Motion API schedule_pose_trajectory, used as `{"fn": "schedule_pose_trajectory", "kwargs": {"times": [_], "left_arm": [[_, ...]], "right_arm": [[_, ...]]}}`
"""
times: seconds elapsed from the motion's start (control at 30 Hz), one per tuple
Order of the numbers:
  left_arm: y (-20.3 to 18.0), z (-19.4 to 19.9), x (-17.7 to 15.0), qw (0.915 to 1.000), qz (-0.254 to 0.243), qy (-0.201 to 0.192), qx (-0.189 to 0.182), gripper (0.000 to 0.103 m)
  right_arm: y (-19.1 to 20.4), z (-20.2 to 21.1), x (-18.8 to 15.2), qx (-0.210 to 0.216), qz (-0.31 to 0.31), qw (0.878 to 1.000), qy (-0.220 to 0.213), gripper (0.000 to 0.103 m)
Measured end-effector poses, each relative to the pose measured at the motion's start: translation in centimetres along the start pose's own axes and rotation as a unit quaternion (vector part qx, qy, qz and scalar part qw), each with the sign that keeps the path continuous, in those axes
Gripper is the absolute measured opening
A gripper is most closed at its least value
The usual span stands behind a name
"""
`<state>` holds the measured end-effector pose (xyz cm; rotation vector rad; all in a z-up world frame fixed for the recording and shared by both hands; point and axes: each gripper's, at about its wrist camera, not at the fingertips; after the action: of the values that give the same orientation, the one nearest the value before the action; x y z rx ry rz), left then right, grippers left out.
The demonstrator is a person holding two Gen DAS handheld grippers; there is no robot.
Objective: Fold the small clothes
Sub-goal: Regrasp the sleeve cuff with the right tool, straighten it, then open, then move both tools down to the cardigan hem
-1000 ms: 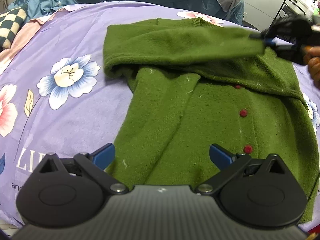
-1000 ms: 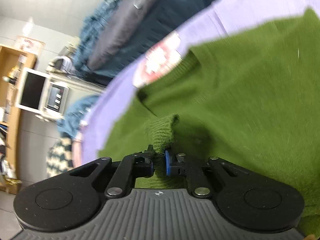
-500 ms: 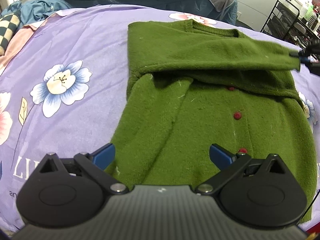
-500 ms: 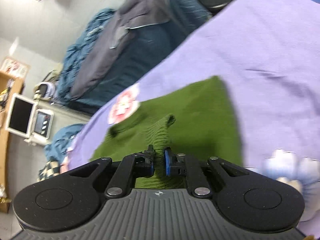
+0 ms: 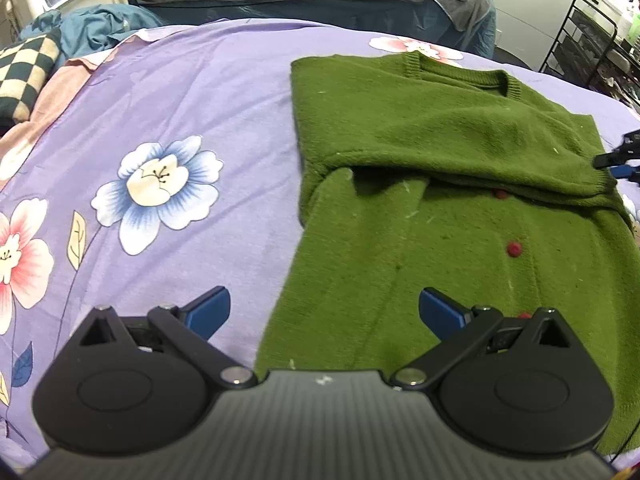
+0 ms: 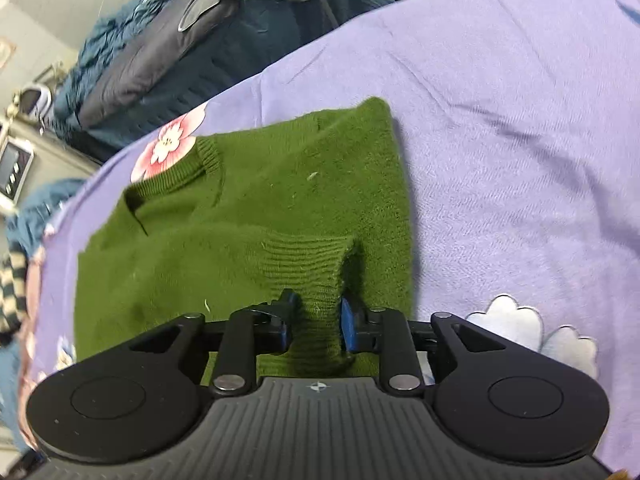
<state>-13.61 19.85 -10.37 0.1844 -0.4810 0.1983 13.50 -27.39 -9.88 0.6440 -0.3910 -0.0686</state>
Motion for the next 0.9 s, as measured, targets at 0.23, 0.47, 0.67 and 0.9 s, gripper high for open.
{"fn": "schedule_pose_trajectory", "kwargs": {"times": [0.23,0.47,0.67,0.9], "left_arm": [[0.8,-0.7,-0.4,0.9995,0.014,0.009,-0.027,0.102],[0.5,-0.5,-1.1,0.9991,-0.016,0.011,-0.037,0.102],[0.5,0.0,-2.0,0.9977,-0.043,0.015,-0.05,0.102],[0.5,0.4,-3.7,0.9965,-0.055,0.023,-0.059,0.102]], "right_arm": [[2.2,6.2,-1.8,-0.007,0.091,0.995,-0.037,0.068],[4.0,13.7,-5.7,-0.01,0.213,0.976,-0.038,0.072],[4.5,17.9,-11.1,-0.039,0.333,0.942,0.005,0.075],[3.0,17.8,-16.9,-0.04,0.273,0.961,0.017,0.077]]}}
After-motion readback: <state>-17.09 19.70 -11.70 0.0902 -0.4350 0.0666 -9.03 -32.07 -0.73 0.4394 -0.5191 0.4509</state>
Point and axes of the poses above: each gripper's, at about its wrist camera, not at the fingertips, and z roughly against the way its jaws point, y to its left, x to its top, and after that the axes turned 10 degrees about x, right-handed
